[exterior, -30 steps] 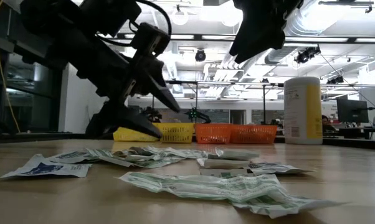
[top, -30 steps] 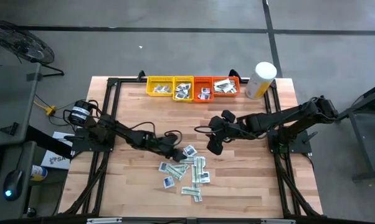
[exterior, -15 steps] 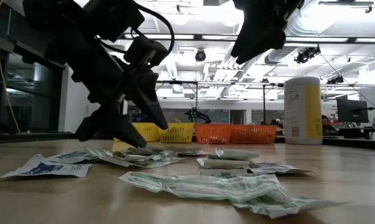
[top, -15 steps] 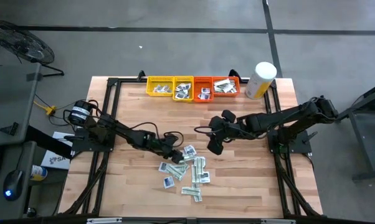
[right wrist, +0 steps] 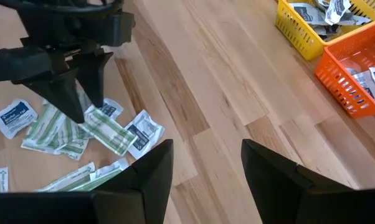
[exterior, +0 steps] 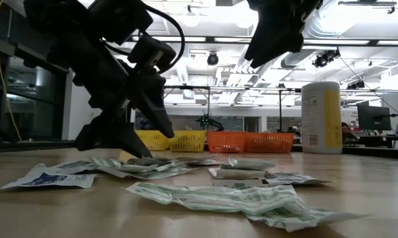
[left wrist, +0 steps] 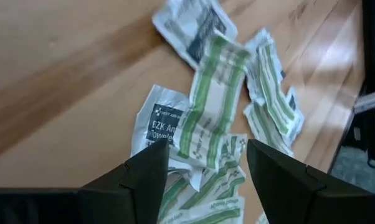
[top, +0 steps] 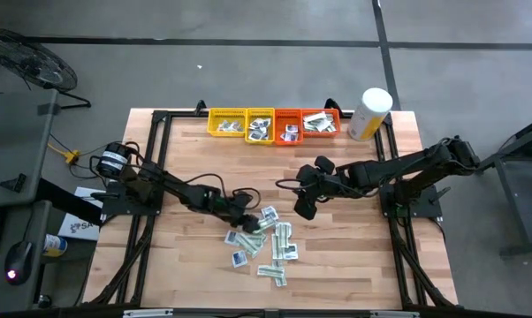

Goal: Pick & Place First Aid Supplies
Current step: Put the green pad into the right orange bin

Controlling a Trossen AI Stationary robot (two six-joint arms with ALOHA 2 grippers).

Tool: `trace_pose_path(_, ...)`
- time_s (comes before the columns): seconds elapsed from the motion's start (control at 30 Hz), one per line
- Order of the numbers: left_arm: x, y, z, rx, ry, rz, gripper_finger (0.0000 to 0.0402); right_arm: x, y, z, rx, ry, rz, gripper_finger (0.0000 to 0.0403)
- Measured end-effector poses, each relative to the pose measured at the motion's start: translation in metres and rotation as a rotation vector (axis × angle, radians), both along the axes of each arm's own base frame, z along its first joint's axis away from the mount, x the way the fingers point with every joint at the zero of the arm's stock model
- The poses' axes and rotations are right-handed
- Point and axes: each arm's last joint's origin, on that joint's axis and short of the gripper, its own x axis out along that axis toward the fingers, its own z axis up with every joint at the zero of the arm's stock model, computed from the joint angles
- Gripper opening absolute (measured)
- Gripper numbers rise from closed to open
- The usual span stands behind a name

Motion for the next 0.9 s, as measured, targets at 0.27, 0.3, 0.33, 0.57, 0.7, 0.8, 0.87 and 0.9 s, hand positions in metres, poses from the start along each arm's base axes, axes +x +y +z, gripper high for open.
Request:
trace_pose_path(0.27, -0.001, 0.000, -0.001, 0.008, 0.015, 0.007, 0.0216, 0.005, 0.014, -0.008, 0.158, -0.088, 0.009, 0.0183)
trace_pose_path(0.3, -0.001, 0.001, -0.001, 0.009, 0.015, 0.008, 0.0216, 0.008, 0.018, -0.014, 0.181, -0.118, 0.027, 0.0183)
trace_pose_path(0.33, -0.001, 0.001, -0.001, 0.010, 0.015, 0.008, 0.0216, 0.010, 0.023, -0.020, 0.198, -0.147, 0.048, 0.0183)
trace_pose_path(0.57, -0.001, 0.001, -0.001, 0.014, 0.021, 0.010, 0.0216, 0.022, 0.041, -0.057, 0.229, -0.258, 0.070, 0.0124)
trace_pose_path(0.7, -0.002, 0.001, -0.002, 0.015, 0.023, 0.009, 0.0216, 0.031, 0.038, -0.075, 0.228, -0.238, 0.060, 0.0032)
trace_pose_path(0.8, -0.002, 0.001, -0.002, 0.016, 0.023, 0.008, 0.0216, 0.041, 0.035, -0.088, 0.237, -0.240, 0.065, 0.0011)
trace_pose_path(0.87, -0.002, 0.001, -0.002, 0.017, 0.024, 0.009, 0.0216, 0.048, 0.034, -0.098, 0.263, -0.248, 0.078, 0.0005)
trace_pose_path(0.9, -0.002, 0.001, -0.002, 0.016, 0.024, 0.008, 0.0216, 0.051, 0.033, -0.103, 0.276, -0.247, 0.095, 0.0003)
